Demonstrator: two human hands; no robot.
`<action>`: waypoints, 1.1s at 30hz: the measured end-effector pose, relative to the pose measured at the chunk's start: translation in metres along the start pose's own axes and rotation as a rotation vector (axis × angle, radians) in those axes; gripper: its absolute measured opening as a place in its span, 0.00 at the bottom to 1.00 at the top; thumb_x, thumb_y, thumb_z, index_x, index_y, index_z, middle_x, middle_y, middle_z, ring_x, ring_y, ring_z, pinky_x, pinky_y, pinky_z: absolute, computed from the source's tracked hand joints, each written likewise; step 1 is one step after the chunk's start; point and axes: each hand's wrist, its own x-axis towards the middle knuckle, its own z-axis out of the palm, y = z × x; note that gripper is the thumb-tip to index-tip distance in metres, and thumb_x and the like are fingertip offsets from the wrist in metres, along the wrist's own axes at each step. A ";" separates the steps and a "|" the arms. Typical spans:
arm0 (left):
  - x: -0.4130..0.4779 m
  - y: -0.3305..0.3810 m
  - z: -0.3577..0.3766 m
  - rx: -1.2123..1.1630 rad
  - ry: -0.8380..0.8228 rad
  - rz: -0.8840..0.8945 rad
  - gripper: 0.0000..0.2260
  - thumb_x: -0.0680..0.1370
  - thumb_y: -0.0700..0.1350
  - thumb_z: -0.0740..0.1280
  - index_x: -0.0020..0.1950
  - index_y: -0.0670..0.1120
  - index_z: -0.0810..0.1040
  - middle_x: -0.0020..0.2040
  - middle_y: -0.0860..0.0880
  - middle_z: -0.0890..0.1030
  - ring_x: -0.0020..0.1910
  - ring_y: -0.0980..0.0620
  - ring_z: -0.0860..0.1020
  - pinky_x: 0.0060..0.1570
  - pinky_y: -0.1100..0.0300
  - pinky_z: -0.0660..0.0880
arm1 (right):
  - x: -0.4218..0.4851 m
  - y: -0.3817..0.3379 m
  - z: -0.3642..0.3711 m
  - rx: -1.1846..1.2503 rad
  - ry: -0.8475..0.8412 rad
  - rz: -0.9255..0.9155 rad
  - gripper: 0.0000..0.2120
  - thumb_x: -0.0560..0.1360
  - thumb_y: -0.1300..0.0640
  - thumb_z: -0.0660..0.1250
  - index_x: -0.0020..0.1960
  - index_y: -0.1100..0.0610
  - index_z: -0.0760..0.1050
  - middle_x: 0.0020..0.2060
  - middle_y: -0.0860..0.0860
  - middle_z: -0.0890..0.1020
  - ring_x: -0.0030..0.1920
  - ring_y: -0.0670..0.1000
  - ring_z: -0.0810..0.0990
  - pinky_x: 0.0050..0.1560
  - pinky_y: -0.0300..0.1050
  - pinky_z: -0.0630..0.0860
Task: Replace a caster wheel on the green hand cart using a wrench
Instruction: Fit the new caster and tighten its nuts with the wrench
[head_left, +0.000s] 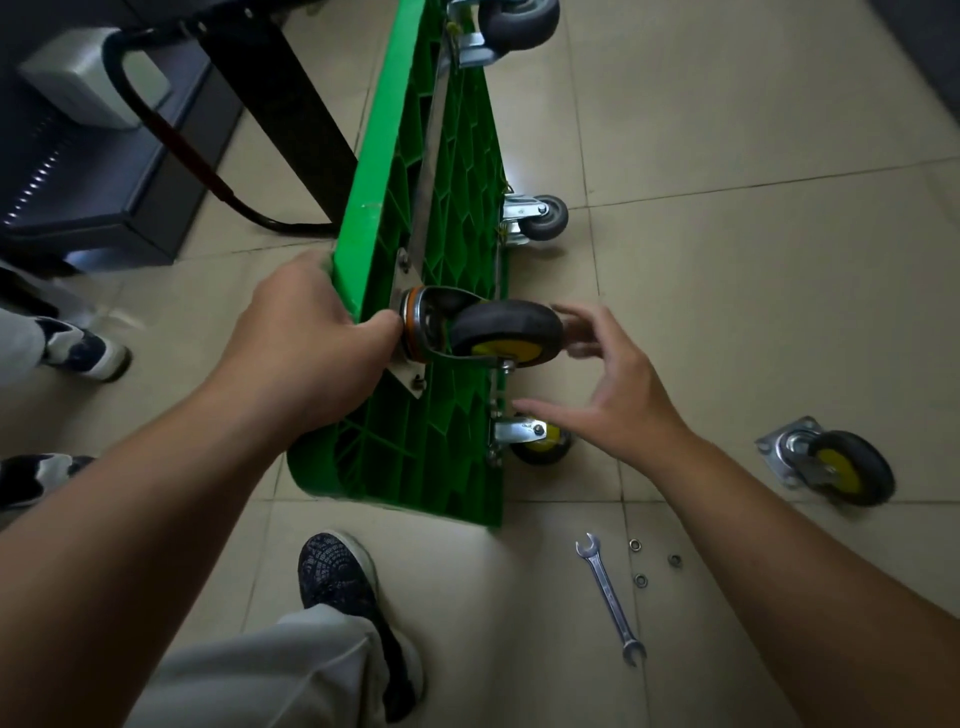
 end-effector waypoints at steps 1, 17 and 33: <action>-0.001 0.001 0.000 0.002 -0.001 -0.002 0.10 0.76 0.47 0.72 0.57 0.49 0.78 0.40 0.47 0.82 0.37 0.45 0.83 0.40 0.46 0.82 | -0.012 0.015 0.001 0.027 0.046 0.103 0.38 0.63 0.46 0.83 0.68 0.51 0.71 0.55 0.47 0.81 0.55 0.46 0.80 0.57 0.38 0.76; -0.007 0.015 0.001 0.065 -0.012 -0.028 0.11 0.75 0.53 0.70 0.53 0.49 0.78 0.42 0.45 0.82 0.39 0.43 0.82 0.42 0.40 0.82 | -0.201 0.171 0.063 -0.527 -0.106 0.911 0.15 0.69 0.64 0.75 0.49 0.57 0.70 0.50 0.55 0.73 0.45 0.60 0.78 0.43 0.48 0.75; -0.005 0.007 0.002 0.077 0.001 0.080 0.39 0.77 0.50 0.70 0.79 0.71 0.51 0.78 0.54 0.67 0.66 0.48 0.76 0.64 0.49 0.76 | -0.204 0.182 0.058 -0.523 -0.130 0.855 0.12 0.72 0.65 0.71 0.43 0.54 0.69 0.43 0.52 0.72 0.38 0.56 0.71 0.40 0.45 0.67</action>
